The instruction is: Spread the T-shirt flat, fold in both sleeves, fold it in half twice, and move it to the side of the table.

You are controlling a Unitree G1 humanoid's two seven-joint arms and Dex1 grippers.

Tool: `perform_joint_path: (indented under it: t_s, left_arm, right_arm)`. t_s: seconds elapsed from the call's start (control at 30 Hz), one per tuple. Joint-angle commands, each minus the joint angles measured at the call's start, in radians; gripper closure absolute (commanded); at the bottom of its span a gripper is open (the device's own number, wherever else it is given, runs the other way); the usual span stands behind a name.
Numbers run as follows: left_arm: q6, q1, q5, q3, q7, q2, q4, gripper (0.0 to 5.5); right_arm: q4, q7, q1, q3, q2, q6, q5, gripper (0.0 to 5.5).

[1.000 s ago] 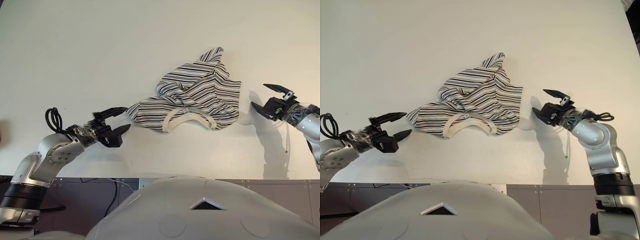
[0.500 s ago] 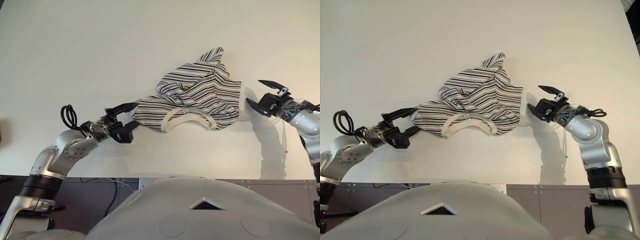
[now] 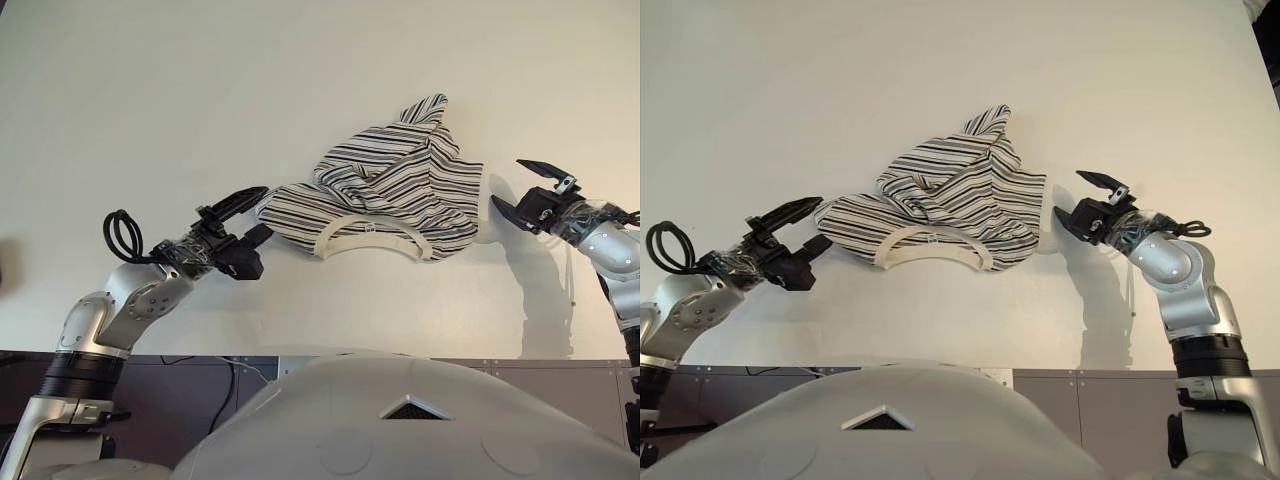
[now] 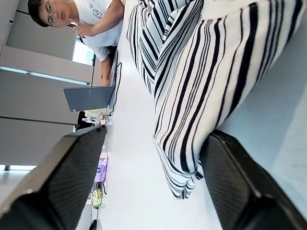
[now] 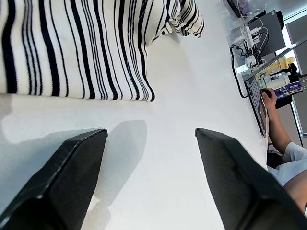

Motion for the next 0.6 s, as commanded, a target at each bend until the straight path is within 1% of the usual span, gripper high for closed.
perform_joint_path:
  t_s: [0.03, 0.1, 0.17, 0.2, 0.23, 0.33, 0.47, 0.6]
  left_arm:
    - [0.028, -0.017, -0.038, 0.019, -0.015, -0.015, -0.004, 2.32]
    - [0.039, -0.02, -0.048, 0.012, -0.026, -0.024, 0.006, 2.53]
    - [0.047, -0.024, -0.06, 0.014, -0.032, -0.031, 0.012, 2.89]
    - [0.05, -0.028, -0.066, 0.013, -0.039, -0.03, 0.02, 3.16]
    - [0.055, -0.03, -0.076, 0.013, -0.047, -0.03, 0.029, 3.26]
    - [0.071, -0.032, -0.105, 0.008, -0.071, -0.04, 0.035, 3.82]
    - [0.098, -0.039, -0.144, 0.002, -0.11, -0.051, 0.036, 4.32]
    - [0.124, -0.044, -0.163, -0.005, -0.136, -0.063, 0.041, 5.01]
  right_arm:
    - [0.021, 0.013, 0.039, 0.027, 0.004, 0.017, -0.024, 2.14]
    - [0.019, 0.012, 0.031, 0.033, 0.009, 0.02, -0.026, 2.14]
    - [0.019, 0.012, 0.031, 0.033, 0.007, 0.019, -0.024, 2.14]
    - [0.013, 0.011, 0.037, 0.031, 0.003, 0.017, -0.023, 2.14]
    - [-0.001, 0.013, 0.041, 0.027, 0.002, 0.019, -0.018, 2.14]
    - [-0.047, 0.024, 0.044, 0.018, 0.001, 0.034, 0.0, 2.14]
    - [-0.12, 0.058, 0.058, -0.002, -0.011, 0.063, 0.036, 2.14]
    - [-0.188, 0.101, 0.058, -0.014, -0.016, 0.102, 0.067, 2.14]
